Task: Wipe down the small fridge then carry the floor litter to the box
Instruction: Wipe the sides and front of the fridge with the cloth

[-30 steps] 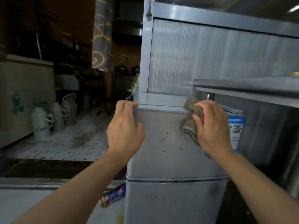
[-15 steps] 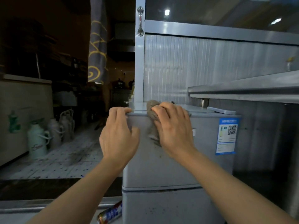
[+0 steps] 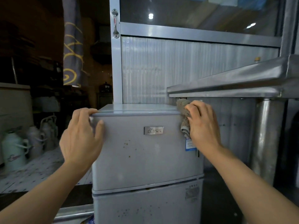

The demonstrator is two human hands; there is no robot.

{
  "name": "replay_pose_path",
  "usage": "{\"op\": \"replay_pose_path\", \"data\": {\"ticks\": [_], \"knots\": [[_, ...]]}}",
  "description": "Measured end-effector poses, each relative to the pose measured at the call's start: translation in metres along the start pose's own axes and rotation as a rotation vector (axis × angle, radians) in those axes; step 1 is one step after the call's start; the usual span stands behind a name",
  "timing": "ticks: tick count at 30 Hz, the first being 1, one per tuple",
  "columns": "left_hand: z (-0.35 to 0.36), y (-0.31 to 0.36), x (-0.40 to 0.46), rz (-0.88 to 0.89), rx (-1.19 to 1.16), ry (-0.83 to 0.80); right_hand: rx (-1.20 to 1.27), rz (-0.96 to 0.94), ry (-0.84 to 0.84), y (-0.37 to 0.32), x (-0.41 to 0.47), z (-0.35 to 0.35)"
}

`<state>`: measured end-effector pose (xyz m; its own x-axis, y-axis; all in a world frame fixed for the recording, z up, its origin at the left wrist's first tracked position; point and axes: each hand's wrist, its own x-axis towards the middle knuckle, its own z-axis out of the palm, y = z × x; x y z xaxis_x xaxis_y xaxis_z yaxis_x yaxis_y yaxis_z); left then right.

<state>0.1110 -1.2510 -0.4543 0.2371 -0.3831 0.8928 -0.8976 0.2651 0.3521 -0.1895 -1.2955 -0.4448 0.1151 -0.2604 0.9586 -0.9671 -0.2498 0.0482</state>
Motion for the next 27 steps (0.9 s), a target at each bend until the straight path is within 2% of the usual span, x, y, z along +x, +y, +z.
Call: {"op": "replay_pose_path", "data": {"ticks": [5, 10, 14, 18, 22, 25, 27], "knots": [[0.001, -0.004, 0.001, 0.022, 0.005, 0.022, 0.196, 0.143, 0.135, 0.008, -0.032, 0.014], [0.005, 0.004, -0.006, -0.053, -0.069, 0.051, 0.380, 0.231, 0.076, -0.005, -0.093, 0.032], [0.002, 0.008, -0.007, -0.081, -0.120, 0.015, 0.358, 0.250, -0.048, -0.015, -0.135, 0.035], [-0.003, 0.007, -0.017, -0.079, -0.175, -0.081, 0.385, 0.212, -0.079, -0.011, -0.107, 0.025], [0.001, 0.005, -0.041, -0.266, -0.309, -0.120, 0.429, 0.232, 0.030, -0.006, -0.057, 0.022], [0.009, -0.006, -0.068, -0.253, -0.263, -0.147, 0.408, 0.258, 0.116, -0.008, -0.058, 0.034], [0.014, -0.014, -0.079, -0.270, -0.201, -0.157, 0.352, 0.224, 0.114, -0.014, -0.096, 0.046]]}}
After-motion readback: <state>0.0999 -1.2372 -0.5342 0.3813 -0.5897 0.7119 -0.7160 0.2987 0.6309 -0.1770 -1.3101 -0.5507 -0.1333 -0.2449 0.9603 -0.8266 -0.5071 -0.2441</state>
